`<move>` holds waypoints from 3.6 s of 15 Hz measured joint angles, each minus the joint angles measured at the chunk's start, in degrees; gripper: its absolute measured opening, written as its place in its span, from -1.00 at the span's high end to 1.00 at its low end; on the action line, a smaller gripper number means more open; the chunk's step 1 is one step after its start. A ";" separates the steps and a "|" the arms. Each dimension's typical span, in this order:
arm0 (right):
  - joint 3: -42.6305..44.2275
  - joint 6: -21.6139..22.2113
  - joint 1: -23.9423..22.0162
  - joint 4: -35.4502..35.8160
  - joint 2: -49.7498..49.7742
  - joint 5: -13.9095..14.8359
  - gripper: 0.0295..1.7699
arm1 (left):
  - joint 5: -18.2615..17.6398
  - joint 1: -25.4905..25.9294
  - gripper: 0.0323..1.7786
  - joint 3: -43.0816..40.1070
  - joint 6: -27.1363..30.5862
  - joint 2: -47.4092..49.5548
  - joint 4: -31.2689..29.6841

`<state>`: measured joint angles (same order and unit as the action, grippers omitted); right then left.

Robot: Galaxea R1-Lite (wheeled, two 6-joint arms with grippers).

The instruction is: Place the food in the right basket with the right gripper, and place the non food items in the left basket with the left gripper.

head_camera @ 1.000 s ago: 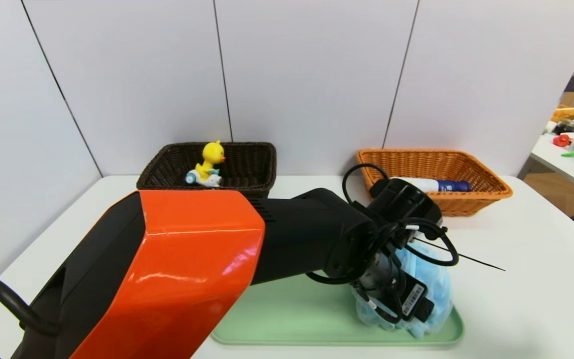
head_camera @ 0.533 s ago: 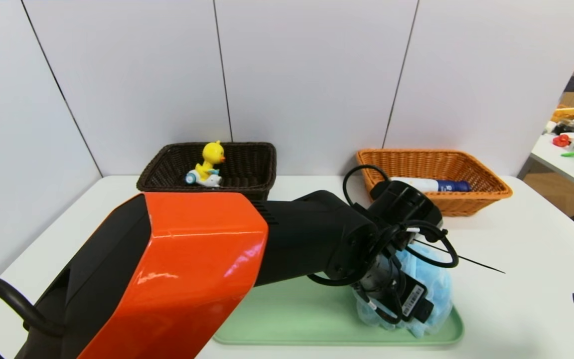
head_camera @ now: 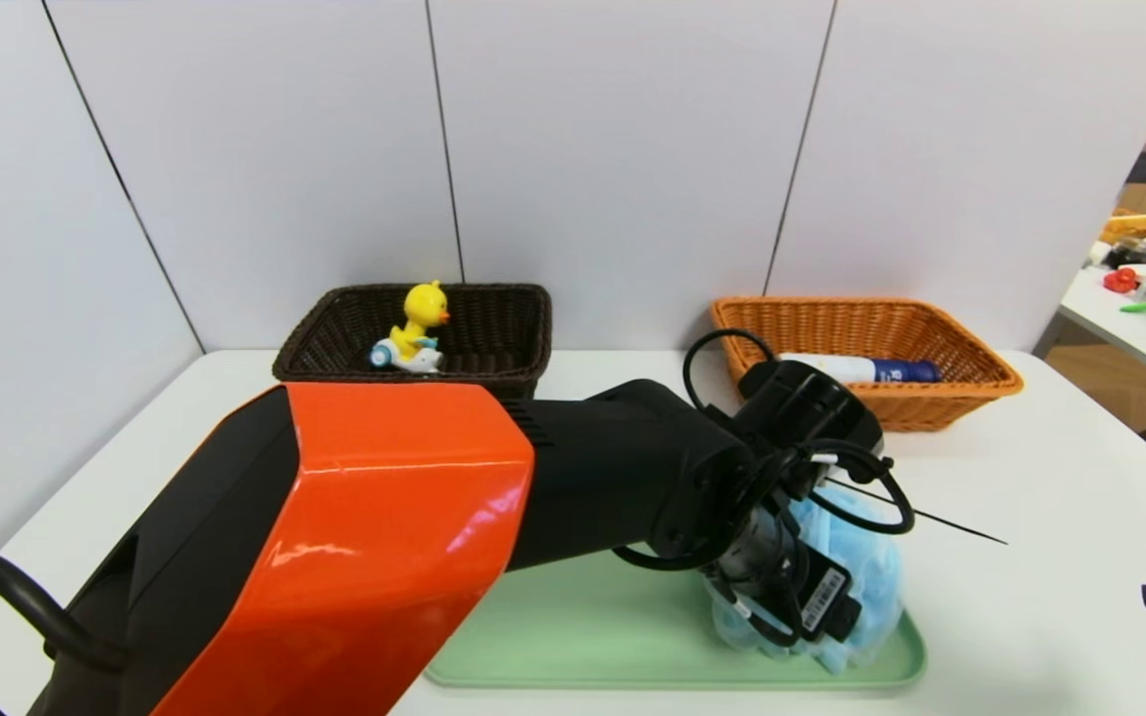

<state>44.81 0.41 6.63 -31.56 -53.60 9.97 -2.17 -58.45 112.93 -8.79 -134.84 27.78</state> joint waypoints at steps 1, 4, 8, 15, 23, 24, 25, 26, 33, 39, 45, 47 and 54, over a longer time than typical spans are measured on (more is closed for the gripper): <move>0.00 0.00 0.01 -0.02 0.02 0.05 -0.92 | 0.02 0.05 -0.57 0.00 -0.11 0.05 0.16; -0.11 -0.06 0.01 -0.07 0.07 0.00 -0.92 | 0.05 0.02 -0.12 -0.01 -0.90 0.13 0.05; -0.24 -0.06 0.01 -0.07 0.09 -0.02 -0.92 | 0.17 0.09 0.43 0.02 -1.10 0.77 -0.06; -1.68 -0.04 0.01 -0.02 0.30 0.05 -0.92 | 0.22 0.18 0.58 0.05 -5.81 10.08 0.07; -2.04 -0.04 0.01 0.12 0.20 0.05 -0.92 | 10.40 12.04 0.59 0.10 -6.28 22.52 -10.79; -2.04 -0.06 0.04 0.20 0.16 -0.11 -0.92 | 10.51 15.90 0.59 0.10 -5.49 23.21 -10.67; -2.04 -0.06 0.09 0.20 0.13 -0.27 -0.92 | 10.54 19.76 0.59 0.07 -4.60 23.65 -10.14; -2.07 -0.09 0.11 0.20 0.11 -0.39 -0.92 | 10.57 23.72 0.59 -0.01 -3.50 23.93 -9.26; -2.29 -0.06 0.12 0.15 0.13 -0.57 -0.92 | 10.48 38.06 0.59 -2.33 0.83 20.32 -1.85; -2.65 -0.15 0.12 0.06 0.51 -0.63 -0.92 | 10.70 38.42 0.02 -1.61 -0.63 17.15 -2.21; -2.54 -0.26 0.11 0.11 0.51 -0.61 -0.92 | 10.65 38.40 -0.49 -0.61 -1.13 16.74 -2.10; -2.43 -0.23 0.11 0.11 0.57 -0.57 -0.92 | 10.76 38.42 -0.58 -0.61 -1.34 17.20 -2.05; 1.35 -1.99 0.11 1.44 3.33 1.35 -0.92 | 15.36 38.75 -0.78 -8.08 -3.36 35.01 7.63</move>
<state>46.17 -1.57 6.74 -30.12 -50.27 11.33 13.19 -19.70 104.85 -12.15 -99.83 35.41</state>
